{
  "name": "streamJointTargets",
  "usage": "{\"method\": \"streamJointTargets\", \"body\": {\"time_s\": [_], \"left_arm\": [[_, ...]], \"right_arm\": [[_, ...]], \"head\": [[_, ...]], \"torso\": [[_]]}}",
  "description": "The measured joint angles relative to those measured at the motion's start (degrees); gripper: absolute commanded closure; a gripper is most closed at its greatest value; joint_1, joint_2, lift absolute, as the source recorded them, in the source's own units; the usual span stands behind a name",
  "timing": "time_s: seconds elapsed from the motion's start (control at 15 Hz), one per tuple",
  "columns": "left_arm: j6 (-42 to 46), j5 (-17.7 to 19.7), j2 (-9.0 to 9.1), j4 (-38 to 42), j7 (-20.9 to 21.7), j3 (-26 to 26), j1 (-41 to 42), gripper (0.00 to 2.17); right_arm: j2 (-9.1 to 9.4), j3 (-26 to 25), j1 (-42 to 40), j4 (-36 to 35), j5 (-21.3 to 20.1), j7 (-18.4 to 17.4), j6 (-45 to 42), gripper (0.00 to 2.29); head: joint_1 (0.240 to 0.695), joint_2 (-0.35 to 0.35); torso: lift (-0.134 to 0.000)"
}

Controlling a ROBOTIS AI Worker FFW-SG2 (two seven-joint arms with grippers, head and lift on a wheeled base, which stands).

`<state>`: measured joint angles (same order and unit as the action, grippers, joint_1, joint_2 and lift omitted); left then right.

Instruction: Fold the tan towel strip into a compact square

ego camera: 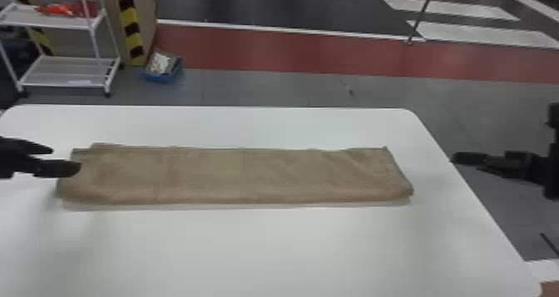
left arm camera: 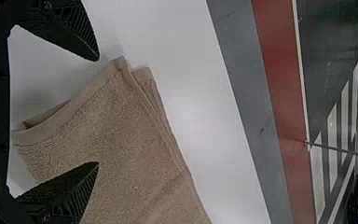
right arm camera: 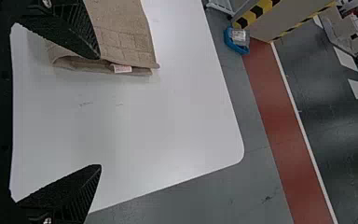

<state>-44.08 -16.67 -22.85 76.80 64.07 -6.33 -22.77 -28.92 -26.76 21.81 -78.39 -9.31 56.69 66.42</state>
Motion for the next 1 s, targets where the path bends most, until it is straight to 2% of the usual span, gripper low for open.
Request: {"method": "streamJointTargets", "body": {"time_s": [1.0], "left_arm": [[-0.30, 0.09, -0.07, 0.01, -0.27, -0.01, 0.09, 0.11]], "right_arm": [[0.17, -0.62, -1.16, -0.10, 0.17, 0.00, 0.16, 0.04]], "head": [[0.695, -0.175]], "torso": [[-0.128]]}}
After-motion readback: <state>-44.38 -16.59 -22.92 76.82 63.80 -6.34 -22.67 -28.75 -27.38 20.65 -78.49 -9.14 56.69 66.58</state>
